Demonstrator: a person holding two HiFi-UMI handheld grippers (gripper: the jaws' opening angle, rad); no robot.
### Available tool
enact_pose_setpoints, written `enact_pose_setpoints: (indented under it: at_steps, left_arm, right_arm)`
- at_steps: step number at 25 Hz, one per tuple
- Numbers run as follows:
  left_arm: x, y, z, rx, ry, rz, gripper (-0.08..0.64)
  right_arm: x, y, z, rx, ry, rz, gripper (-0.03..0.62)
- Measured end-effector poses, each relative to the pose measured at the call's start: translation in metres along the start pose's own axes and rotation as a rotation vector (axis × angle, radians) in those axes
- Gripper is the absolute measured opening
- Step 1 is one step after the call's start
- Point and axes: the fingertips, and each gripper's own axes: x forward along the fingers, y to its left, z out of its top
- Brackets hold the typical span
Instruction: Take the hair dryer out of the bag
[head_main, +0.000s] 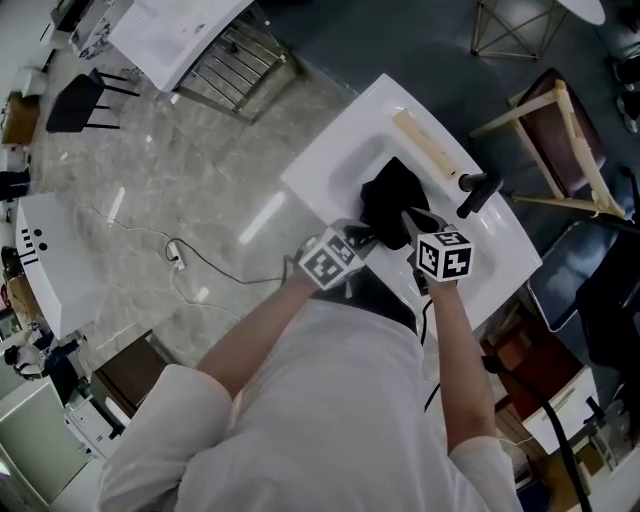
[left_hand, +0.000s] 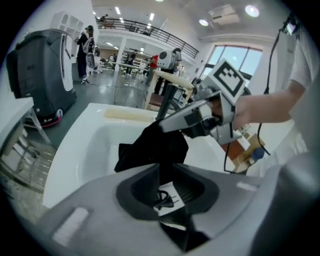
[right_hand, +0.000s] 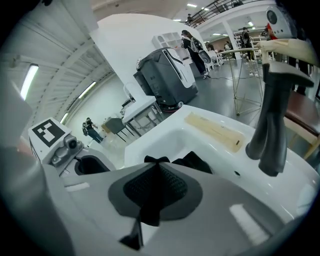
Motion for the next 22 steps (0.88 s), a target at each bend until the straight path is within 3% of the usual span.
enact_pose_setpoints:
  at_steps: [4,8,16,19,22]
  left_arm:
    - [0.023,0.004,0.005,0.083,0.048,-0.027,0.089]
    - [0.047,0.015,0.002,0.118,0.094,-0.023,0.095]
    - [0.072,0.053,-0.008,0.05,0.175,0.128,0.119]
    - [0.081,0.055,-0.012,0.029,0.197,0.118,0.151]
    - [0.087,0.05,-0.007,0.057,0.187,0.08,0.178]
  right_arm:
    - [0.001,0.005,0.007,0.009,0.002,0.01,0.017]
    - [0.002,0.004,0.011,0.015,0.003,0.011,0.017]
    - [0.004,-0.001,0.009,0.051,-0.001,-0.012,0.017]
    - [0.006,-0.005,0.007,0.079,-0.012,-0.035,0.017]
    - [0.008,-0.01,0.007,0.114,-0.029,-0.049,0.017]
